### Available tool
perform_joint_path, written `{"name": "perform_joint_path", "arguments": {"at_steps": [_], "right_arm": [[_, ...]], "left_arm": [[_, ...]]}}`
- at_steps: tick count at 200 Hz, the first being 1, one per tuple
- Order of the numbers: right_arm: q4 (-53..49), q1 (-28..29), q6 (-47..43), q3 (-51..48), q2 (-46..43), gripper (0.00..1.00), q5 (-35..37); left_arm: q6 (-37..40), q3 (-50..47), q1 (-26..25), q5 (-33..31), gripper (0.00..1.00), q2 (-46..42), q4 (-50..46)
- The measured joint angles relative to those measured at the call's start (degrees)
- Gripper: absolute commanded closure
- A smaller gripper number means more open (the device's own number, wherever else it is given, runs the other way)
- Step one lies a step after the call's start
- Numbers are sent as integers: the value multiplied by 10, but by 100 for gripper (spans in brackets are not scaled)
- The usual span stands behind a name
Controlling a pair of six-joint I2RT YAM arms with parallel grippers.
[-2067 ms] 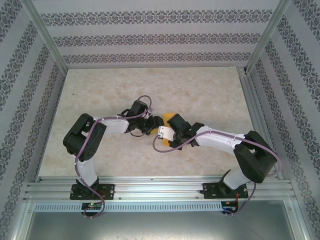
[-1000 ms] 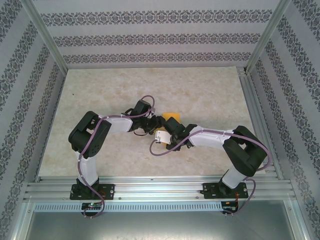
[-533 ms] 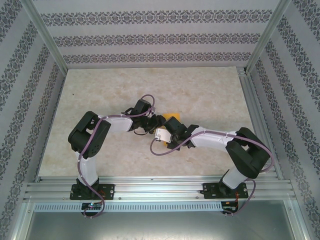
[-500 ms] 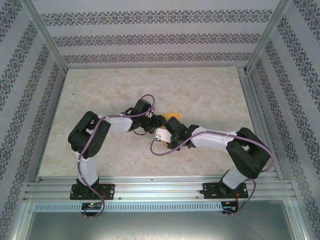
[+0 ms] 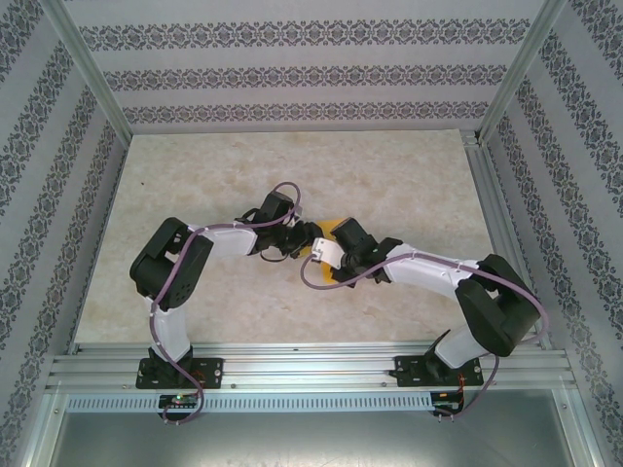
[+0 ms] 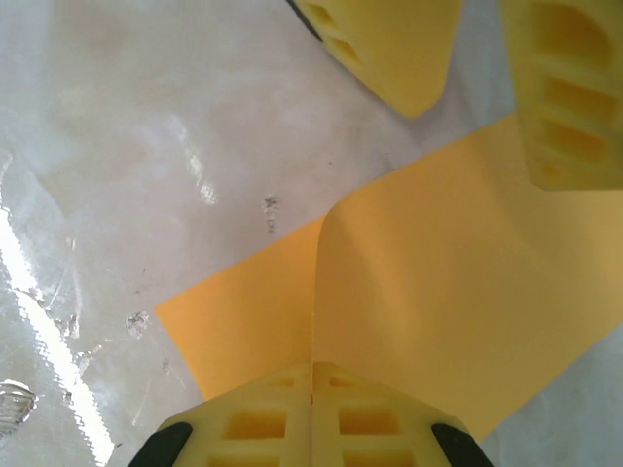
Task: Fold a paper plane with a square sheet of paper (pick it up from the middle)
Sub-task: Fold the triangle a second time at the center of the table.
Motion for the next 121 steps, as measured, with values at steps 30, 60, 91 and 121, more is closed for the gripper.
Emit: {"name": "perform_joint_path", "arguments": {"at_steps": [30,60,91,121], "right_arm": [[-14,-2,48,27,1,100,-21],[-27,-2,133,68,17,100,-23],[-27,-1,226,74,25,100,-22],[-24,-3,292,44,6,100,1]], "left_arm": [[1,0,21,-21,49,-40,-27],[17,1,61,-47,48,-102,-58],[34,10,77,-56,48,-125,-80],[43,11,77,-54,48,-125,-94]]}}
